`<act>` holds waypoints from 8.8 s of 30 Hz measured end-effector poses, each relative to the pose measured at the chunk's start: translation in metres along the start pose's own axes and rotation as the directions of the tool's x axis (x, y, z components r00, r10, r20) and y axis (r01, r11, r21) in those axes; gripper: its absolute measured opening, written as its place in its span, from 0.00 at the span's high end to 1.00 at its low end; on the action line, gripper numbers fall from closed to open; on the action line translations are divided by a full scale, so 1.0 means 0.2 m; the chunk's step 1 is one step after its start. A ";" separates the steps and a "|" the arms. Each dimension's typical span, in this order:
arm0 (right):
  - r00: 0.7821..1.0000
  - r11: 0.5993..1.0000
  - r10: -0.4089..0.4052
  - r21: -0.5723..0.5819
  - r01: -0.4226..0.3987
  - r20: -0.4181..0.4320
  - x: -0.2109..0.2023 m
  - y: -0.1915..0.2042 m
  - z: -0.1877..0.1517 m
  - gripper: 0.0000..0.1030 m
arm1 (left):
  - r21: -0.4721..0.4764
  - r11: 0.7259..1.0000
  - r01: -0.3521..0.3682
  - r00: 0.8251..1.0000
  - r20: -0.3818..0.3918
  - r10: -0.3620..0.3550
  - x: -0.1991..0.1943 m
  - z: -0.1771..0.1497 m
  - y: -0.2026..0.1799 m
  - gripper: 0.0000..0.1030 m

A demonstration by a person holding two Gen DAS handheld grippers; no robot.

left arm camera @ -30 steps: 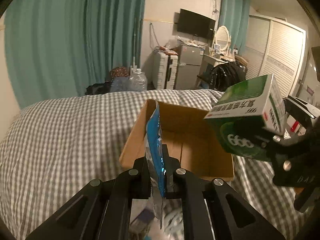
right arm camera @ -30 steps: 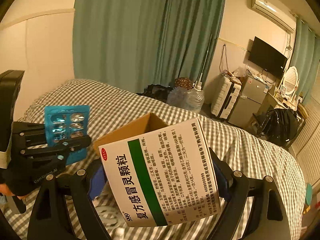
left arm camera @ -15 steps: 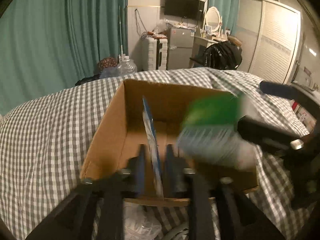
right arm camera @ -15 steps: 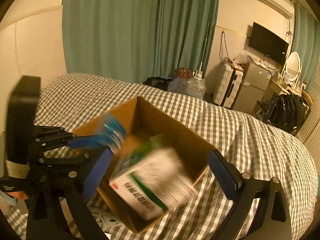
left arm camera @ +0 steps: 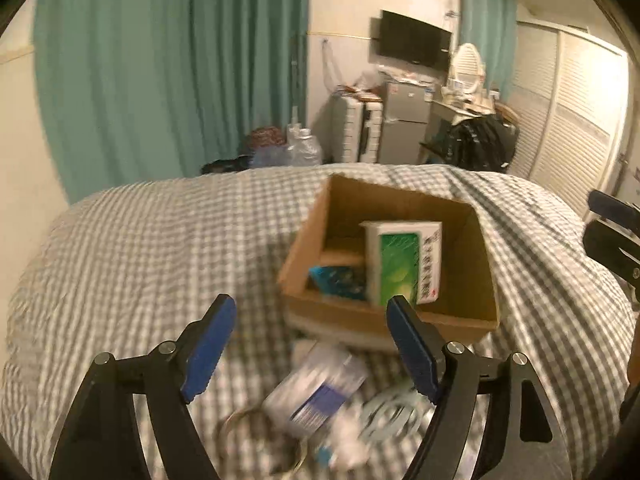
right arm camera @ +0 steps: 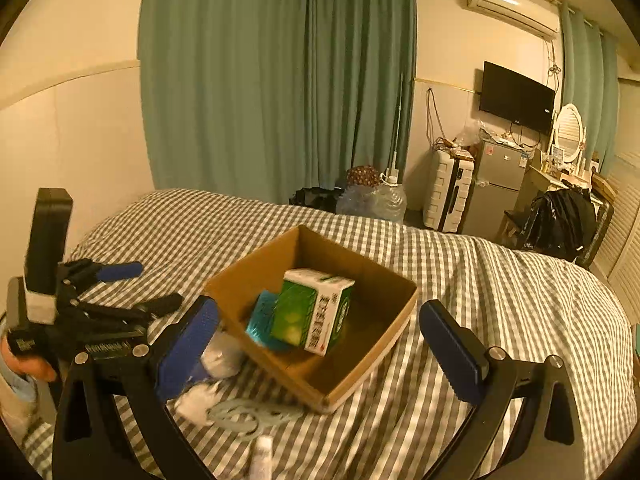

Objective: Organize objects
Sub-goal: 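Grasp the white ointment tube with the right gripper while the left grasps the white figurine, then drop the figurine and ointment tube into the cardboard box, open both grippers, then grasp the tan tape roll with the left gripper, then grasp the clear plastic jar with the right gripper, then drop the tape roll and plastic jar into the cardboard box, open both grippers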

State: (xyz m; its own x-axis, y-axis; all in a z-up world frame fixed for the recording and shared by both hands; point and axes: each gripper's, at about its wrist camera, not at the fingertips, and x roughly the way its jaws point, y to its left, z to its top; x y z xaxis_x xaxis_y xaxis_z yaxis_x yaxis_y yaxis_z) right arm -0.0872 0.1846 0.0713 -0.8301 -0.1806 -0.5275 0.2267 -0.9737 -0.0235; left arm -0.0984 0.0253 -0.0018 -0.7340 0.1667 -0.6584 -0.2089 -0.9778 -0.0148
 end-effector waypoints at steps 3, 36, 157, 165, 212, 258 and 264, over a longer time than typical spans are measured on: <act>1.000 1.000 0.003 0.005 -0.003 -0.023 -0.03 0.05 -0.11 0.02 | -0.034 0.997 -0.071 0.997 -0.015 0.070 -0.08 -0.13 0.07 0.19; 0.862 0.997 -0.030 -0.074 -0.009 -0.507 0.40 0.20 -0.73 0.75 | 0.019 0.999 0.025 0.986 -0.166 -0.022 0.18 -0.73 -0.16 0.18; 0.963 1.000 0.004 0.006 -0.002 -0.271 0.32 0.12 -0.35 0.14 | 0.013 0.996 -0.085 0.978 -0.189 0.086 0.25 -0.72 0.25 0.04; 0.951 1.000 -0.004 -0.013 0.000 -0.310 0.37 0.14 -0.39 0.14 | -0.020 0.995 -0.098 0.965 -0.245 0.090 0.42 -0.73 0.27 0.04; 0.930 0.997 -0.016 -0.075 -0.013 -0.367 0.77 0.68 -0.59 0.10 | -0.199 0.962 -0.189 0.978 -0.128 0.166 -0.02 -0.68 0.62 0.22; 0.989 0.991 -0.054 0.117 0.071 -0.138 0.73 -0.32 0.15 0.05 | 0.040 0.999 0.036 0.990 -0.136 -0.030 0.67 0.21 -0.19 0.19; 0.993 0.993 -0.116 0.039 0.115 0.012 0.48 -0.23 0.27 0.00 | 0.043 0.999 0.002 0.997 -0.075 0.001 0.53 0.19 -0.15 0.01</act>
State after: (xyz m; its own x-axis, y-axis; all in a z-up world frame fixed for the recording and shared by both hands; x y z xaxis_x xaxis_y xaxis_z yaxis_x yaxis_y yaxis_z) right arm -0.2057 0.2054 0.0668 -0.8569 -0.0680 -0.5109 0.1091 -0.9927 -0.0509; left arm -0.1941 0.0775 -0.0428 -0.6841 0.1554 -0.7127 -0.2375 -0.9713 0.0161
